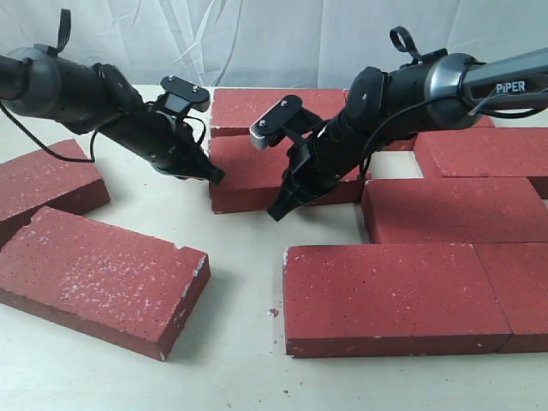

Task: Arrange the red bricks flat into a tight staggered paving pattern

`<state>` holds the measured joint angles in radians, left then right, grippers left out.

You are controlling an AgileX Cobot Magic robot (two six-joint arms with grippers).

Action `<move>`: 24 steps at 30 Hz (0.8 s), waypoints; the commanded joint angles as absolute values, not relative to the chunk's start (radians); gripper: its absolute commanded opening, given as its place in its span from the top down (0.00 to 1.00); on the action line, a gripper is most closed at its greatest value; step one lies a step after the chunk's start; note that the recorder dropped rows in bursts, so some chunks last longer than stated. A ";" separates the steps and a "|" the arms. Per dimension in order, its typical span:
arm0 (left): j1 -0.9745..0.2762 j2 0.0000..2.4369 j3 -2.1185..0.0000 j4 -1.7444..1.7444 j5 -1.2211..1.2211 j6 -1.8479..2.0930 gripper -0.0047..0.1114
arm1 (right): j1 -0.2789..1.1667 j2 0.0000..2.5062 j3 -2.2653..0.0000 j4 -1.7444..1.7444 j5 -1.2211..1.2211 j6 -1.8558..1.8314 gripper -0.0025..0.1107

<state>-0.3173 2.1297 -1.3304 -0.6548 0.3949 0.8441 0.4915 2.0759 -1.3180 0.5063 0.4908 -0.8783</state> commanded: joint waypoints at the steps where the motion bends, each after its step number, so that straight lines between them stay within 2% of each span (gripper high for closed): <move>1: -0.321 2.185 -1.346 -0.720 0.343 0.921 0.96 | 0.489 2.092 -1.321 0.504 0.439 -0.886 0.99; 5: -0.323 2.190 -1.352 -0.763 0.270 0.925 0.96 | 0.489 2.093 -1.321 0.508 0.410 -0.886 0.99; 14: -0.323 2.170 -1.352 -0.731 0.275 0.925 0.96 | 0.489 2.093 -1.321 0.513 0.388 -0.886 0.99; 24: -0.275 2.141 -1.352 -0.682 0.348 0.916 0.96 | 0.489 2.087 -1.321 0.494 0.514 -0.886 0.99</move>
<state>-0.2896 2.1514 -1.3489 -0.6821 0.3342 0.9208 0.4918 2.0925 -1.3180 0.5075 0.4685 -0.8816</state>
